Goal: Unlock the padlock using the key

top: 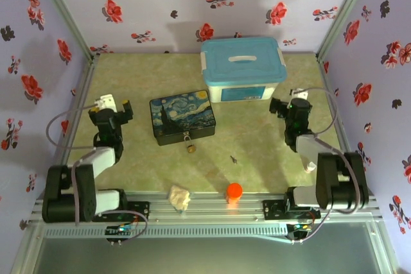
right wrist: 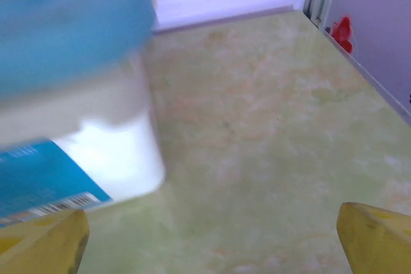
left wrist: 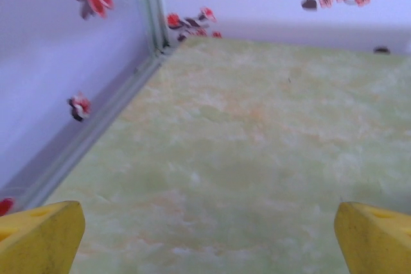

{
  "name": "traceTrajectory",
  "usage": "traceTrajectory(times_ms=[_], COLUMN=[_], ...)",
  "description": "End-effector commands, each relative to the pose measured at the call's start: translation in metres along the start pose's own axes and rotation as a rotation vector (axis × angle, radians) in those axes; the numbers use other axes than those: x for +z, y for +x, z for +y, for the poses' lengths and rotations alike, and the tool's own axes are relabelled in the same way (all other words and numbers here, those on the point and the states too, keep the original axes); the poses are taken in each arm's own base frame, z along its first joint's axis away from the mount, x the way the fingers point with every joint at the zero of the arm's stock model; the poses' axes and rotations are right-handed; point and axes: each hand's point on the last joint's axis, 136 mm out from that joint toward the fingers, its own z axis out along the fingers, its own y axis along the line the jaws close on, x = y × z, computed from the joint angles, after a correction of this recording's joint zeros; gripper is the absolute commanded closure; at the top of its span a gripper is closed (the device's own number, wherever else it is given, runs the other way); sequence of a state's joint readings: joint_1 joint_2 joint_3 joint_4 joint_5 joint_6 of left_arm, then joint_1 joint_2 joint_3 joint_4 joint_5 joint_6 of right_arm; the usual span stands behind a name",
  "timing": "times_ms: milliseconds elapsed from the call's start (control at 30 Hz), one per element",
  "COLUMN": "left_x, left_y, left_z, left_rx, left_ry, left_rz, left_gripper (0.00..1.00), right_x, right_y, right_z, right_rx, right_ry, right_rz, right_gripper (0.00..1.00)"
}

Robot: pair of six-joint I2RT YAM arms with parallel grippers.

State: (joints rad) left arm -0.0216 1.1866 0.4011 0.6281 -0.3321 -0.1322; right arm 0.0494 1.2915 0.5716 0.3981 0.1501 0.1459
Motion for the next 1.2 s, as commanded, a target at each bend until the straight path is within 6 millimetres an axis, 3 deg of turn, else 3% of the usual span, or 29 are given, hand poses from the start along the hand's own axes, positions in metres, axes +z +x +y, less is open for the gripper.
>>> traceTrajectory(times_ms=[0,133,233,367,433,533,633,767,900,1167], left_x=[-0.015,-0.039,-0.06,-0.089,-0.107,-0.136,-0.161,-0.185,-0.2,-0.214], left_y=[-0.022,-0.036,-0.043,-0.041,-0.039,-0.035,-0.031,-0.044,-0.044,-0.028], left_z=[0.01,-0.035,-0.059,-0.091,-0.116,-0.153,-0.178,-0.2,-0.215,-0.227], left_rx=[-0.236,-0.443,-0.526,-0.472,-0.432,-0.35,-0.308,-0.276,-0.247,-0.235], left_ry=[-0.053,0.228,0.4,0.525,0.623,0.761,0.849,0.941,0.997,1.043], left_rz=[0.046,0.099,0.113,0.216,0.276,0.356,0.411,0.42,0.441,0.481], left_gripper=[0.0,0.0,0.0,0.0,0.0,0.0,0.0,0.0,0.0,0.0], right_x=[-0.019,-0.041,-0.062,-0.095,-0.116,-0.137,-0.152,-0.164,-0.167,-0.164], right_y=[0.021,0.03,0.053,0.097,0.12,0.143,0.163,0.189,0.199,0.223], right_z=[0.009,0.05,0.075,0.104,0.117,0.125,0.133,0.145,0.15,0.154], right_rx=[0.108,0.179,0.127,0.079,0.007,-0.088,-0.125,-0.16,-0.213,-0.325], right_ry=[-0.02,-0.184,-0.246,-0.325,-0.354,-0.354,-0.394,-0.453,-0.449,-0.401], right_rz=[0.202,0.297,0.422,0.604,0.681,0.724,0.752,0.808,0.834,0.873], right_gripper=[0.01,0.01,0.03,0.17,0.21,0.24,0.38,0.54,0.61,0.62])
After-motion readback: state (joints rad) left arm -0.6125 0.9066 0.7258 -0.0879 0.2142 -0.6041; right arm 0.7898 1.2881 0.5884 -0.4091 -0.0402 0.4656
